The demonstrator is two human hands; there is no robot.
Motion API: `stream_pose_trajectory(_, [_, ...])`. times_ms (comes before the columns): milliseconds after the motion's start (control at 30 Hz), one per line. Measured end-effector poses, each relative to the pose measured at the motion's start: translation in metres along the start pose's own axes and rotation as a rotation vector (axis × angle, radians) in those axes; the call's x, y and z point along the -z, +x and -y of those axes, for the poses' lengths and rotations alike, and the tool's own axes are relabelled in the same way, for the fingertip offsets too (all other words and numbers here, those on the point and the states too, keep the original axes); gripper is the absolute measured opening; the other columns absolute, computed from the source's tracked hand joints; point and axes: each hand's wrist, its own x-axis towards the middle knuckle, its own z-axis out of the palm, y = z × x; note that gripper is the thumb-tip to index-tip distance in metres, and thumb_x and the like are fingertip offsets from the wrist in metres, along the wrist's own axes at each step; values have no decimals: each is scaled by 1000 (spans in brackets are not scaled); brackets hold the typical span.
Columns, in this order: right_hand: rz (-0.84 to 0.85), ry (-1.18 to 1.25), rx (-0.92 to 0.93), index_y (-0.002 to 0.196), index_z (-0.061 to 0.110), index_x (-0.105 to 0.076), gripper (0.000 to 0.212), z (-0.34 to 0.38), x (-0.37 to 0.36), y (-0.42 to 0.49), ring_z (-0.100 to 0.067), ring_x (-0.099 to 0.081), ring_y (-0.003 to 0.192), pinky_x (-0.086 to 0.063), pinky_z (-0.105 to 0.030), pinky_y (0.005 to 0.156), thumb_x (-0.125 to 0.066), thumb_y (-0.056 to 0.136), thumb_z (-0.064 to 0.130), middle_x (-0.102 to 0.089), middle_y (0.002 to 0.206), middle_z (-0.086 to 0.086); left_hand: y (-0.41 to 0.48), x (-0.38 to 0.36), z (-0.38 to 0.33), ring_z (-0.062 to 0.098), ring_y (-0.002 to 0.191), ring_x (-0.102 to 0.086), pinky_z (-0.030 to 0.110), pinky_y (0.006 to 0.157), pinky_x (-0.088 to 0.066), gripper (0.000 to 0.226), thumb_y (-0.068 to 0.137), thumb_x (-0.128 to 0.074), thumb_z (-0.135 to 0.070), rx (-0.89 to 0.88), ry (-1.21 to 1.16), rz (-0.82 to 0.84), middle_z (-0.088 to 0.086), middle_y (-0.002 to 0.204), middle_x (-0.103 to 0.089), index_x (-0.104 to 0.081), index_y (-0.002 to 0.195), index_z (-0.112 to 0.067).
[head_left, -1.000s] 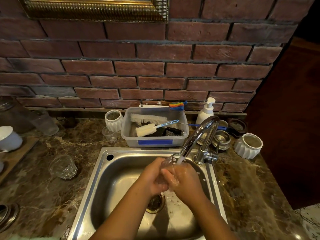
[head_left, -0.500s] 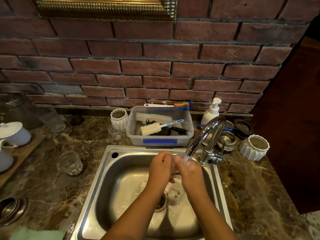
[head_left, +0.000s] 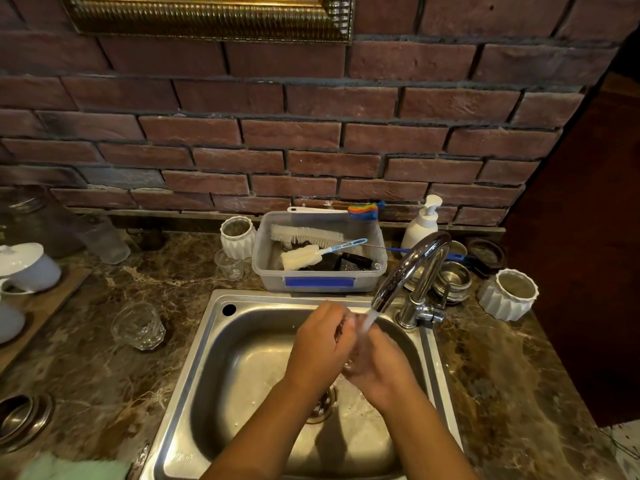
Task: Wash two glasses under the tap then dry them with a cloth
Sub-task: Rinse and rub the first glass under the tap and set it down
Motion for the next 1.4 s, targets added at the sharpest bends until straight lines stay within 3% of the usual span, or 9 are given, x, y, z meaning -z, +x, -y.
stream_pose_trajectory(267, [38,-1409,857,90,32,-73,39,0,11,-1,-10,-63,82,-52,-35,77,-41,92,54,-73,83,11,15,17,-17,18,64,-62,25,52,-51,27,97,-57,-30,1160,-1177,201,11,94,-67,-66,106,-6])
stream_pose_trajectory(400, [73,-1023,713,89,24,-76,27,-3,1,-6,-12,-71,79,-60,-38,77,-54,95,39,-76,82,2,16,9,-16,21,77,-63,31,60,-51,25,101,-47,-27,986,-800,80,11,88,-68,-65,100,-10])
stream_pose_trajectory(600, [35,167,-133,118,12,-69,36,-1,0,-5,-33,-67,111,-53,-48,90,-54,97,37,-74,115,-18,7,5,-11,4,81,-53,11,66,-38,13,102,-50,-28,97,91,87,-12,93,-54,-62,103,-21])
stream_pose_trajectory(700, [4,-71,80,106,10,-72,27,-1,-1,-4,-28,-72,99,-55,-45,87,-53,99,29,-78,101,-15,5,4,-13,5,83,-58,13,67,-46,15,103,-48,-25,127,-70,21,-8,93,-60,-62,99,-21])
stream_pose_trajectory(933, [16,-1304,960,91,26,-76,34,-6,9,-4,-16,-68,80,-52,-35,80,-49,94,46,-77,83,7,14,20,-19,20,69,-64,35,66,-54,28,99,-55,-32,1053,-1055,224,9,77,-70,-69,100,-8])
stream_pose_trajectory(1067, [45,-957,720,90,19,-76,30,-5,4,-6,-11,-72,77,-57,-32,75,-53,98,38,-77,81,2,13,7,-14,21,73,-62,29,60,-50,26,103,-47,-28,909,-827,118,11,81,-69,-65,97,-11])
stream_pose_trajectory(1233, [-38,108,-59,112,11,-71,30,-3,4,-4,-31,-70,103,-52,-52,95,-54,98,31,-76,106,-15,2,-5,-3,4,83,-56,15,68,-45,7,100,-55,-28,75,0,84,-11,93,-55,-60,96,-25])
stream_pose_trajectory(1333, [-58,-128,62,102,3,-72,27,0,5,1,-35,-71,96,-56,-52,91,-53,99,22,-75,98,-22,0,-8,0,6,83,-59,21,69,-51,10,100,-53,-26,130,-151,49,-7,94,-60,-61,94,-24])
stream_pose_trajectory(1400, [-113,-617,307,85,10,-70,26,2,2,1,-29,-72,86,-60,-31,82,-52,101,20,-74,84,-14,8,-9,-13,17,81,-65,30,66,-55,17,102,-51,-25,551,-455,9,6,95,-68,-65,93,-19])
